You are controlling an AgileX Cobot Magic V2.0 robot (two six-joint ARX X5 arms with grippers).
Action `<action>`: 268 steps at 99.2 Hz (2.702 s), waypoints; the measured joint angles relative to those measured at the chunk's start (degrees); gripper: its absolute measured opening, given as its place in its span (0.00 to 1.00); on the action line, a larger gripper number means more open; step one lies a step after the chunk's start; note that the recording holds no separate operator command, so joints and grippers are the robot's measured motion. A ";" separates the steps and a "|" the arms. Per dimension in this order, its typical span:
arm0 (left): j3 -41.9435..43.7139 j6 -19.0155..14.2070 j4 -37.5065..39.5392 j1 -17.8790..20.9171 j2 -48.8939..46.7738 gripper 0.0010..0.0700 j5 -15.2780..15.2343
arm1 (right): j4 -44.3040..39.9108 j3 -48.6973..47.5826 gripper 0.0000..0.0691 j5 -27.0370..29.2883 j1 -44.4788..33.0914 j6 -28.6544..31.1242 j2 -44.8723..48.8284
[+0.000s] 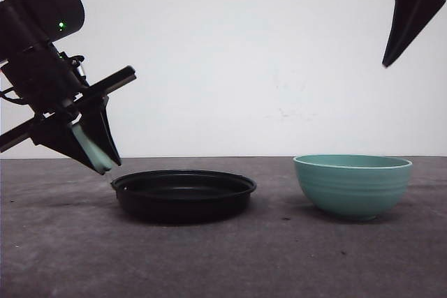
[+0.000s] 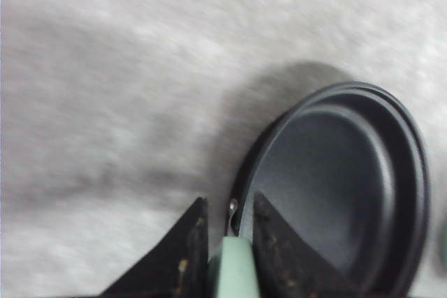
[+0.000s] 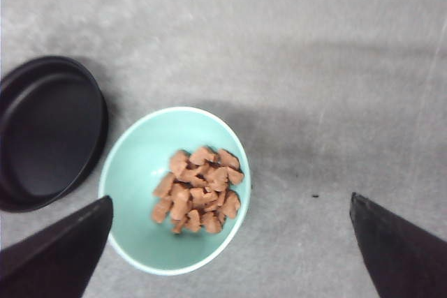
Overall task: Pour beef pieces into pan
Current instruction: 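Grasp pan handle with left gripper and bowl rim with right gripper, lift both, then raise the bowl with the right gripper and tip cubes into the pan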
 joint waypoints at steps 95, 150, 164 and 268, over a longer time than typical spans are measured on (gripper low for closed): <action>-0.02 3.06 -4.02 -1.25 -11.15 0.07 7.72 | 18.34 -0.02 0.47 -9.46 0.39 6.21 27.26; -0.02 3.04 -4.07 -6.12 -11.15 0.07 7.80 | 20.55 -0.02 0.02 -9.55 0.55 7.13 27.26; -0.02 3.04 -5.33 -6.93 -11.15 0.07 7.89 | 22.93 -0.02 0.02 -12.55 0.48 7.34 27.04; 0.11 -5.25 -0.72 -10.19 -11.15 0.07 13.73 | 34.27 -0.02 0.02 46.42 36.87 -15.93 3.34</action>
